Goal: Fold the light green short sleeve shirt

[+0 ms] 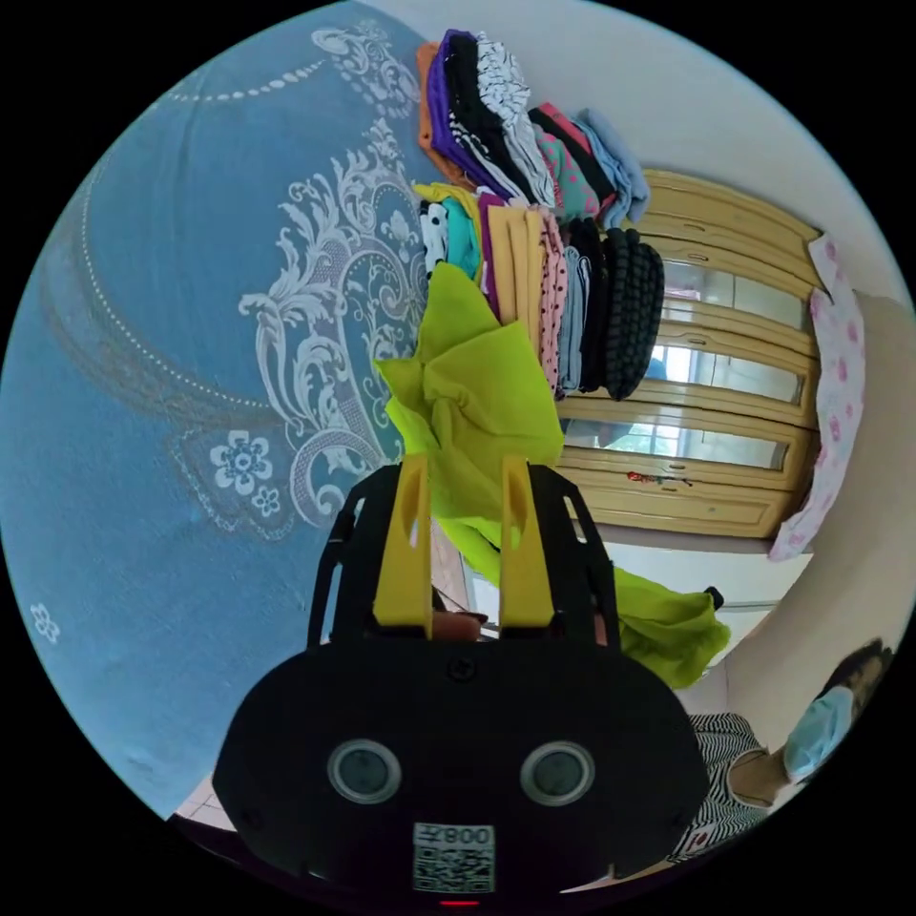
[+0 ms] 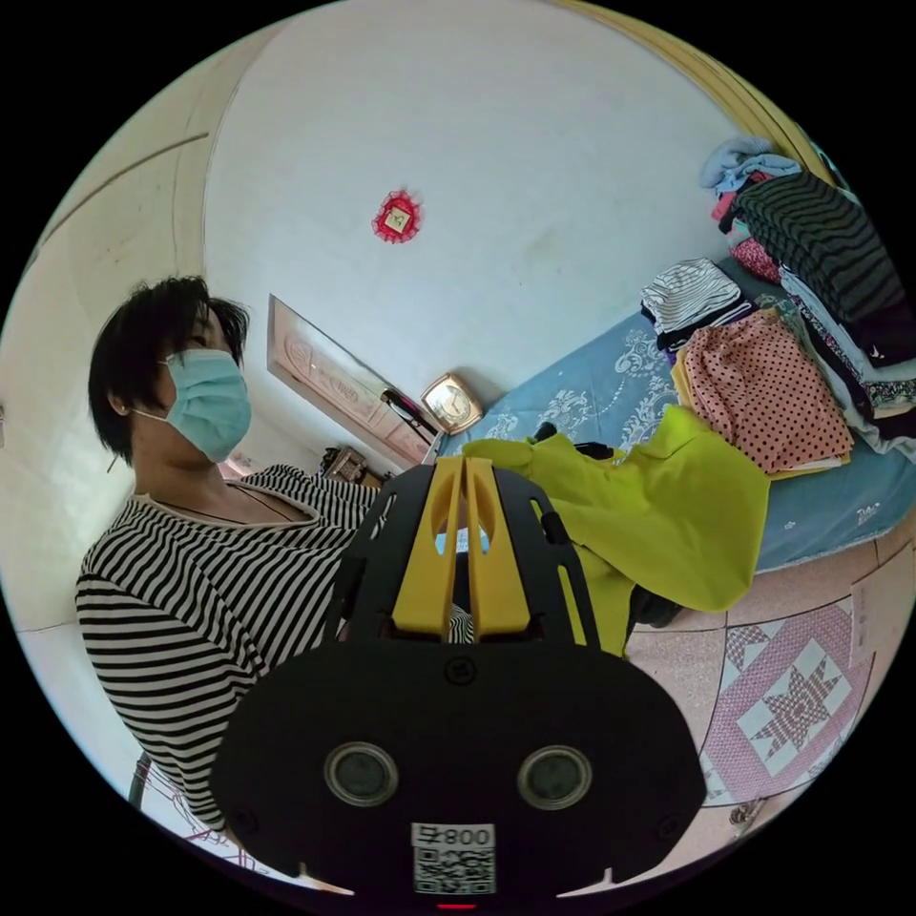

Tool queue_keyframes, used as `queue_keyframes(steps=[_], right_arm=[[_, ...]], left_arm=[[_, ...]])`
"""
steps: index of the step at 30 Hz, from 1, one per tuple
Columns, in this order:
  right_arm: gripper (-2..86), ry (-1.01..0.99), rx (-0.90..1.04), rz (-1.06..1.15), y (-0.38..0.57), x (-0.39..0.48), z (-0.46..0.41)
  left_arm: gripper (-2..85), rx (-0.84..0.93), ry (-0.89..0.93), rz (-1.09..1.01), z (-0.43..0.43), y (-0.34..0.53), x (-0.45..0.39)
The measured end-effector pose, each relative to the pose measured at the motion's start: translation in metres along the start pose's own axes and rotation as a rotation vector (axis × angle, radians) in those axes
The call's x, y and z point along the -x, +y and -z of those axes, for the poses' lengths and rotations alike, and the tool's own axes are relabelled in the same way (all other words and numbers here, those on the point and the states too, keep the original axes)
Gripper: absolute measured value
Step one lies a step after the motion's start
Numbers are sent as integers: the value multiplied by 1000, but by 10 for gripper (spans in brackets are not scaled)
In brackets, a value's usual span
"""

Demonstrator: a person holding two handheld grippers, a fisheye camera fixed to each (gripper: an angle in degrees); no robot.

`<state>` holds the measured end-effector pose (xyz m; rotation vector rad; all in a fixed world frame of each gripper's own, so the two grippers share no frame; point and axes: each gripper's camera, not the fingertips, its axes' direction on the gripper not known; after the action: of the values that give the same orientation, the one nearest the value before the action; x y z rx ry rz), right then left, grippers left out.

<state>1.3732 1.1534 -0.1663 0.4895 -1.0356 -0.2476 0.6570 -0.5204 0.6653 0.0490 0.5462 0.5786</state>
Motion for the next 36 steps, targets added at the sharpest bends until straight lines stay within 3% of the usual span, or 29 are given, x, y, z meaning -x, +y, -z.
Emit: queue_keyframes(steps=[7, 12, 20, 28, 36], right_arm=[[1, 4, -7, 1, -1, -2, 7], [1, -2, -40, 57, -6, 9, 18], [0, -26, -55, 228, -26, 48, 16], [0, -89, -59, 423, -54, 98, -5], [0, -146, -107, 630, -66, 173, -13]], left_arm=[[17, -12, 69, -28, 45, 13, -63], [10, -183, 324, -101, 136, 57, -130], [9, -494, 528, -243, 305, 155, -236], [9, -765, 515, -477, 454, 280, -369], [8, -962, 367, -755, 563, 418, -522]])
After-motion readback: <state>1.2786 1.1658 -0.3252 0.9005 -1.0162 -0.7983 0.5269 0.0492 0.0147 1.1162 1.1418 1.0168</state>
